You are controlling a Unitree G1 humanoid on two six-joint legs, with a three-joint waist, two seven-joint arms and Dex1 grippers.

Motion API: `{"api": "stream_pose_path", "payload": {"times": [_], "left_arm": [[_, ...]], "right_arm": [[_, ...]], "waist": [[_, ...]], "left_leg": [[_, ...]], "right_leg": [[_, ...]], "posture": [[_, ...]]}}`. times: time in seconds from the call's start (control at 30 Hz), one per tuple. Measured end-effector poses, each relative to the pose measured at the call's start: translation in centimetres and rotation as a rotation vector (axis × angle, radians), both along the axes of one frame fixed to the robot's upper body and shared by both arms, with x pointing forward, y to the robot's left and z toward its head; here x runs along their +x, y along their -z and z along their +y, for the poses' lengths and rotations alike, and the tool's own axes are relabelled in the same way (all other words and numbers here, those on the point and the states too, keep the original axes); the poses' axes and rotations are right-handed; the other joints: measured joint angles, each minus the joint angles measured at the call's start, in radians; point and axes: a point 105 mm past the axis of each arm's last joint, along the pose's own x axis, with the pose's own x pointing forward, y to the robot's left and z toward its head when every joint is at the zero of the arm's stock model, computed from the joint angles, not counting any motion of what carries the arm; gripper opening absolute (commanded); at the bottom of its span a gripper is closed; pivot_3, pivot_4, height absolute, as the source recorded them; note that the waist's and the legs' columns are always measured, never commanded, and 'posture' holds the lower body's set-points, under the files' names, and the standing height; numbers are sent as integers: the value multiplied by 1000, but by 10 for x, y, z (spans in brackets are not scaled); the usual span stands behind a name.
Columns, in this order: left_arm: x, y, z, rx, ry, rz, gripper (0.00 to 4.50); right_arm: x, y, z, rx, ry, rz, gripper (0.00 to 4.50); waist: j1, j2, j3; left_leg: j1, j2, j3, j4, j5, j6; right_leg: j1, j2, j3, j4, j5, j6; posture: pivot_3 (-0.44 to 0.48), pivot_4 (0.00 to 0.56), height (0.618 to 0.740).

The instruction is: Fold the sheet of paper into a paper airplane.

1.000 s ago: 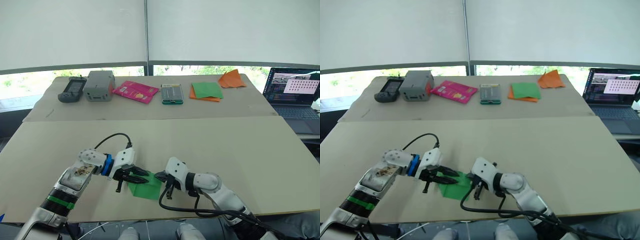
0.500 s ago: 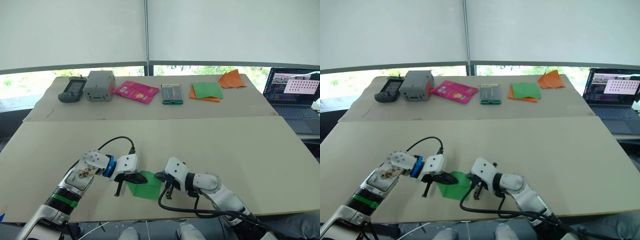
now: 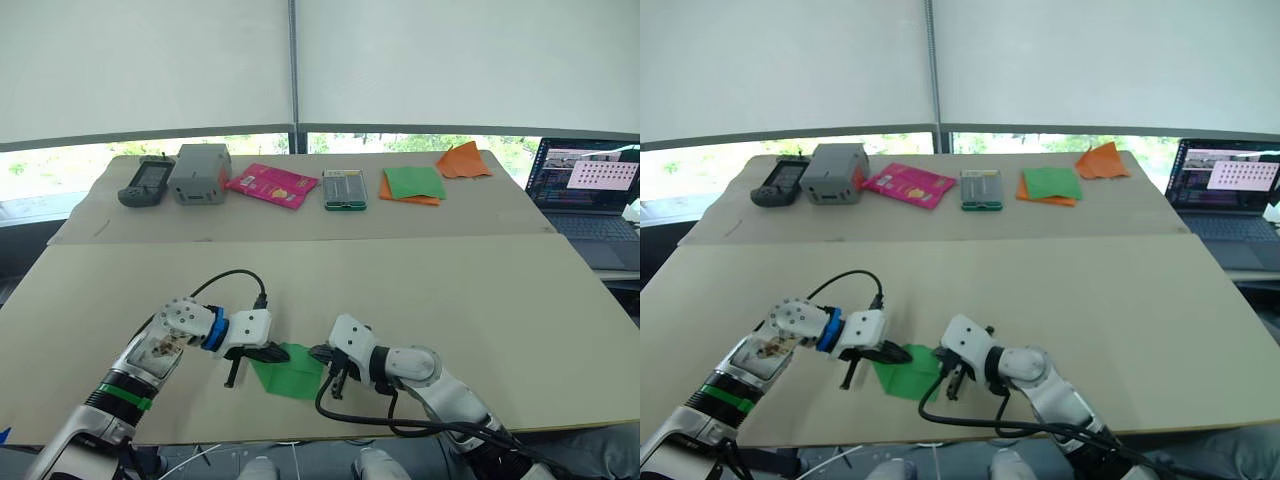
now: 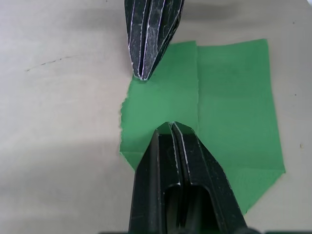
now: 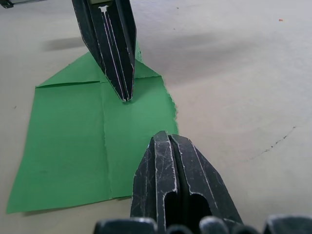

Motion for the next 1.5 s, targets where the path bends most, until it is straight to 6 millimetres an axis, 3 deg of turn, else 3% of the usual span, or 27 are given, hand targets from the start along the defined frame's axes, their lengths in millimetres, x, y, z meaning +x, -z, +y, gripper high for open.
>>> {"api": "stream_pose_path", "payload": {"times": [0.2,0.43,0.83,1.1,1.3,1.5], "left_arm": [[-3,0,12,9,-26,7,41],[0,-3,44,52,-120,8,41],[0,-2,52,42,-158,4,41],[0,-13,75,-17,-322,161,41],[1,-32,69,-135,-363,230,41],[-4,-36,46,-214,-324,274,41]], "right_arm": [[-1,1,0,-5,-3,3,0],[-1,2,-3,-17,-2,4,0],[-1,2,-2,-19,-10,5,0],[-2,2,-1,-21,-22,2,0],[-1,2,-2,-28,-29,-1,0],[-1,2,-1,-27,-32,-2,0]], "waist": [[-3,0,0],[0,2,-1],[0,3,-2],[-1,0,2],[0,-5,4],[0,-4,4]], "left_leg": [[1,0,0,-1,0,0],[2,0,0,-2,0,0],[2,0,0,-2,0,0],[1,1,0,-3,0,0],[1,1,0,-3,0,0],[1,1,0,-3,0,-1]], "right_leg": [[0,0,0,0,-1,-1],[0,0,0,0,-1,-1],[-1,-1,0,0,-2,-2],[-2,0,0,0,-2,-2],[-2,-1,0,0,-2,-2],[-2,-1,0,0,-2,-2]], "posture": [[0,150,740],[0,150,740],[0,150,740],[0,150,740],[0,150,740],[0,150,740]]}}
